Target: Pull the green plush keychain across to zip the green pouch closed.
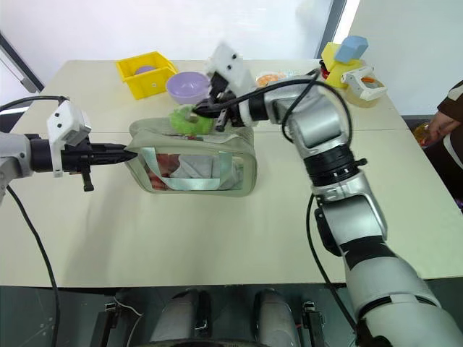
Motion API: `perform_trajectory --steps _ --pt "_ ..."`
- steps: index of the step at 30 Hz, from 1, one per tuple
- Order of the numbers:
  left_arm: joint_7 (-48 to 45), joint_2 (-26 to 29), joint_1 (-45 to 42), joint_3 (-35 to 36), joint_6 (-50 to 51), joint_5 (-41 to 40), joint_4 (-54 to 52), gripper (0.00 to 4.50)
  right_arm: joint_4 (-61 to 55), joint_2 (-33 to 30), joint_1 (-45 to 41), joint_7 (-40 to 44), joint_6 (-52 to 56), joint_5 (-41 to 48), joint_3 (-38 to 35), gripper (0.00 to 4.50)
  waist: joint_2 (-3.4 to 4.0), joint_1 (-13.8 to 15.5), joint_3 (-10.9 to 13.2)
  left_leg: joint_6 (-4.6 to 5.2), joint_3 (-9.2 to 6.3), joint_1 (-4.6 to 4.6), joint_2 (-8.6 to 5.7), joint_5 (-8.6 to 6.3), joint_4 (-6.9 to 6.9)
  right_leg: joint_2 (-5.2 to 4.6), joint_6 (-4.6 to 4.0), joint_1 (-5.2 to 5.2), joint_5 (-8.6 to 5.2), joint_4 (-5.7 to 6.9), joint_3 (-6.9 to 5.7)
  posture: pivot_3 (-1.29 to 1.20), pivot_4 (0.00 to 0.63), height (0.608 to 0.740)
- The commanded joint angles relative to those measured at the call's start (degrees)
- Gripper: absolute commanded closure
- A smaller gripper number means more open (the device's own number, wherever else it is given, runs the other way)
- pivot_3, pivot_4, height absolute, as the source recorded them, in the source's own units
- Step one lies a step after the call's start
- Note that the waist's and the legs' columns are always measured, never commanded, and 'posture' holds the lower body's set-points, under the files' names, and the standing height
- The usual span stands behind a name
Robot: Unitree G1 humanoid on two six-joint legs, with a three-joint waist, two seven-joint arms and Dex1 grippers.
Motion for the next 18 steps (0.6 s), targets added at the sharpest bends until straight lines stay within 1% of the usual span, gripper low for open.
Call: perform_trajectory --steps 1,5,10,13,15,18 --pt "0.4 0.0 1.0 1.0 0.0 0.0 -0.5 4.5 -9.3 -4.1 1.1 -3.6 7.8 3.0 -6.4 4.47 -0.01 0.0 0.0 0.0 -0.01 0.0 0.0 0.0 0.01 0.0 0.0 0.0 0.0 0.0 0.0 0.0 0.15 0.739" --pt "1.2 -0.5 2.2 1.1 0.4 -0.1 -0.8 4.5 -18.2 -10.2 6.0 -8.6 16.0 3.6 -10.4 4.47 -0.01 0.0 0.0 0.0 -0.01 0.02 0.0 0.0 0.0 -0.01 0.0 0.02 0.0 0.0 0.0 0.0 0.15 0.739" --pt "1.8 -1.3 2.2 0.4 0.4 0.2 0.1 4.5 -26.0 -16.8 12.8 -13.2 23.0 4.1 -14.9 4.47 0.0 0.2 0.0 0.01 0.0 0.02 -0.03 -0.01 -0.01 -0.03 0.0 0.02 0.0 -0.02 0.0 0.0 0.15 0.739" --pt "2.1 -1.9 1.7 -0.1 0.6 0.3 0.5 4.5 -28.3 -19.3 17.6 -16.4 24.7 3.2 -16.9 4.47 -0.01 0.2 0.0 0.02 0.0 0.03 -0.04 -0.01 -0.01 -0.03 0.0 0.04 0.0 -0.04 0.0 0.0 0.15 0.739" --pt "2.3 -2.2 1.4 -0.4 0.8 0.3 0.4 4.5 -29.6 -20.9 21.8 -18.0 24.4 2.4 -16.9 4.47 0.0 0.3 0.0 0.03 0.0 0.11 -0.04 -0.02 -0.01 -0.03 0.0 0.14 0.0 -0.07 0.0 0.0 0.15 0.739" --pt "2.6 -2.6 1.3 -0.8 1.2 0.2 0.0 4.5 -31.6 -20.6 26.6 -19.2 25.3 3.7 -17.3 4.47 0.01 0.4 0.0 0.03 -0.01 0.13 -0.04 -0.02 -0.01 -0.03 0.0 0.17 0.0 -0.08 0.0 0.0 0.15 0.739"
